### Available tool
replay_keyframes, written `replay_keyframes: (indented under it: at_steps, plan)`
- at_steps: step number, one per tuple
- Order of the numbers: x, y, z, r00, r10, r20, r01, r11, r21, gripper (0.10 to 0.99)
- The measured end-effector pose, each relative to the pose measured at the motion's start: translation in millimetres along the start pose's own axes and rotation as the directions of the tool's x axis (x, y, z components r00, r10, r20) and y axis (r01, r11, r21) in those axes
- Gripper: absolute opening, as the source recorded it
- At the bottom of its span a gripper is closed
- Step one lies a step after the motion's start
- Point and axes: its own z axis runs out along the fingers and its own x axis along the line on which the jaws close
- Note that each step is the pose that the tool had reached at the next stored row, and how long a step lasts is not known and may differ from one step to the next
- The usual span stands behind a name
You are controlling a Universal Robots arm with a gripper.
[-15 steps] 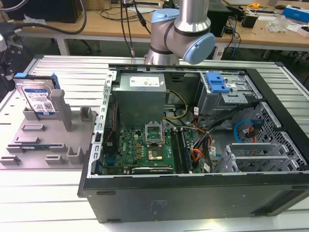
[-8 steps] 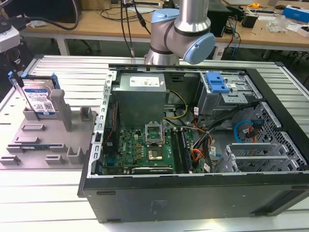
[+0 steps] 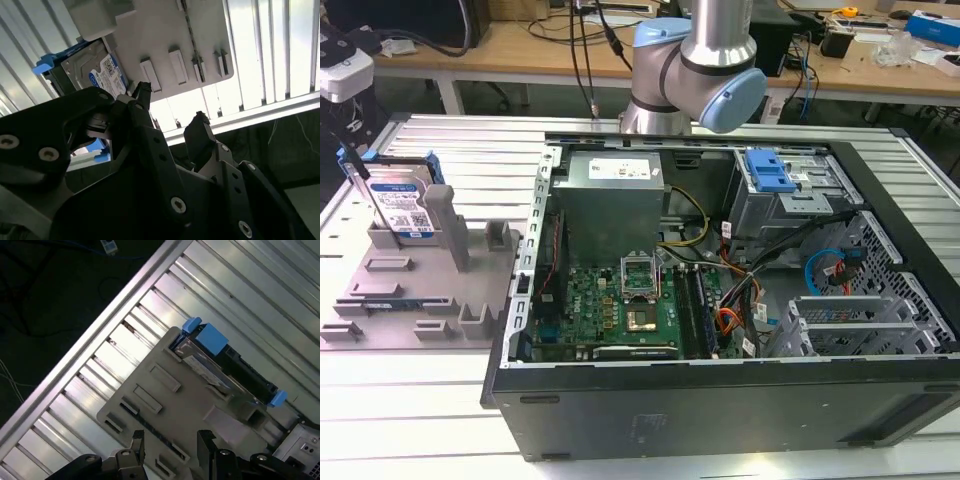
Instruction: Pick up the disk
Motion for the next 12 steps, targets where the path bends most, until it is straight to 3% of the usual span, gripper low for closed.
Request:
replay_keyframes:
  at_steps: [3,7,8,11,12]
  plan:
    - [0.0,0.0,0.4,0.9985,-0.055,-0.0015,0.055,0.9985,0.0,0.541]
    - [0.0,0.0,1.0,0.9906,-0.137,-0.0037,0.137,0.9906,0.001,0.541]
    - [0.0,0.0,1.3,0.9857,-0.169,-0.0045,0.169,0.9857,0.001,0.541]
    - [0.0,-0.1,2.2,0.9596,-0.281,-0.0073,0.281,0.9597,0.002,0.541]
    - [0.0,-0.1,2.4,0.9544,-0.298,-0.0077,0.298,0.9544,0.002,0.541]
